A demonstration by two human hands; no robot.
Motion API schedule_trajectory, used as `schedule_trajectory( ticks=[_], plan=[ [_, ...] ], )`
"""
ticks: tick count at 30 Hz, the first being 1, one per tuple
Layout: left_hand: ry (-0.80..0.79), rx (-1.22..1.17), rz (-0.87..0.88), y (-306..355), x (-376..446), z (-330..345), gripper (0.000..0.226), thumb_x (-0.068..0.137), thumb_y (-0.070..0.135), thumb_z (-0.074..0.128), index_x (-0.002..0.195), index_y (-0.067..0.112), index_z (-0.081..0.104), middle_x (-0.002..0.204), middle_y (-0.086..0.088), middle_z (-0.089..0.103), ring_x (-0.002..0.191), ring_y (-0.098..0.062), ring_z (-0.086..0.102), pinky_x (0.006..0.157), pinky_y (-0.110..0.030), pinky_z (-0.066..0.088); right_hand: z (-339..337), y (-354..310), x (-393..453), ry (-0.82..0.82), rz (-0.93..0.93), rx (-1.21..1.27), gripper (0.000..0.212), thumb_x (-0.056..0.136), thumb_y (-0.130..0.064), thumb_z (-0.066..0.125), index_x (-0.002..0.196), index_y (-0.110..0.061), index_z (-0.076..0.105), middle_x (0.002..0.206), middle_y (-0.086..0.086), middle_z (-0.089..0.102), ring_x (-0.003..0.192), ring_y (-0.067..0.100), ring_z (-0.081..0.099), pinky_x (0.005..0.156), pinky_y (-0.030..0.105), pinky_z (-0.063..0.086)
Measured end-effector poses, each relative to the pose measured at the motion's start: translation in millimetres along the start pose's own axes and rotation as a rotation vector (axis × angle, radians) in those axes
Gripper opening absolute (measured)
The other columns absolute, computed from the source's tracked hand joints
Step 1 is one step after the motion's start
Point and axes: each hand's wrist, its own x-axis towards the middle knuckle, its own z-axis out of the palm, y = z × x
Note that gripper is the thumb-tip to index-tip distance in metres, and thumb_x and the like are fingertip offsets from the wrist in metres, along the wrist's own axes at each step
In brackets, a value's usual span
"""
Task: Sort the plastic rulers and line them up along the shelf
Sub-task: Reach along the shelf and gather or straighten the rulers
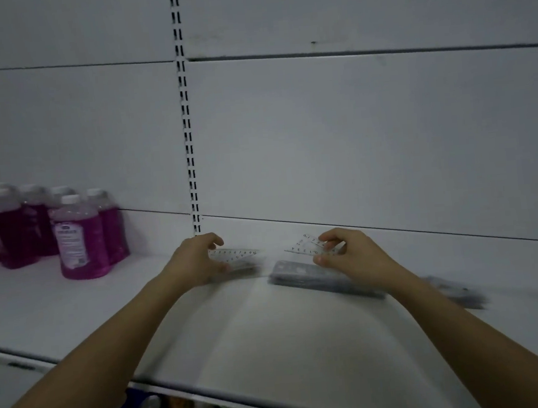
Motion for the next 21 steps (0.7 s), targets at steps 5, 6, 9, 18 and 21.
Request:
schedule_trajectory(
  ticks=[5,6,9,18,21],
  plan=[
    [-0.027,-0.016,-0.043,-28,18,12,0.056,0.078,0.033,0.077,0.127,0.023,0.054,0.126,-0.002,0.059,0.108,-0.019,0.056,0.089,-0.029,0.046,23,-21,16,-0.014,-0.014,-0.03,0.041,0.081,-0.039,0.074,0.118,-0.027,0.061,0.109,-0.01,0.061,0.089,-0.002,0.055,0.071,0.008,0.037],
    [-0.03,-0.014,-0.039,-29,21,16,0.054,0.079,0.032,0.076,0.127,0.022,0.054,0.126,-0.002,0.059,0.109,-0.019,0.056,0.09,-0.029,0.046,27,-24,19,-0.018,-0.012,-0.032,0.041,0.081,-0.039,0.074,0.118,-0.026,0.061,0.109,-0.009,0.061,0.088,-0.002,0.055,0.071,0.008,0.037],
    [-0.046,0.005,-0.011,-31,28,25,0.051,0.081,0.034,0.074,0.127,0.023,0.054,0.126,-0.002,0.059,0.108,-0.019,0.056,0.089,-0.029,0.046,37,-29,26,-0.018,-0.009,-0.037,0.042,0.081,-0.038,0.075,0.118,-0.025,0.061,0.11,-0.007,0.061,0.086,-0.003,0.054,0.071,0.008,0.037],
    [0.028,0.143,0.108,-31,1,8,0.049,0.085,0.05,0.063,0.126,0.024,0.057,0.127,0.002,0.056,0.113,-0.017,0.051,0.093,-0.033,0.046,68,-46,51,-0.056,-0.023,-0.038,0.044,0.081,-0.038,0.074,0.121,-0.022,0.061,0.111,-0.006,0.059,0.095,0.006,0.055,0.074,0.017,0.039],
    [-0.008,0.081,0.237,-31,-43,4,0.035,0.09,0.048,0.057,0.118,0.029,0.061,0.126,0.01,0.056,0.111,-0.01,0.052,0.093,-0.027,0.044,84,-60,68,-0.103,-0.052,-0.062,0.046,0.082,-0.035,0.074,0.123,-0.02,0.059,0.111,-0.006,0.057,0.094,0.007,0.054,0.071,0.014,0.038]
  ],
)
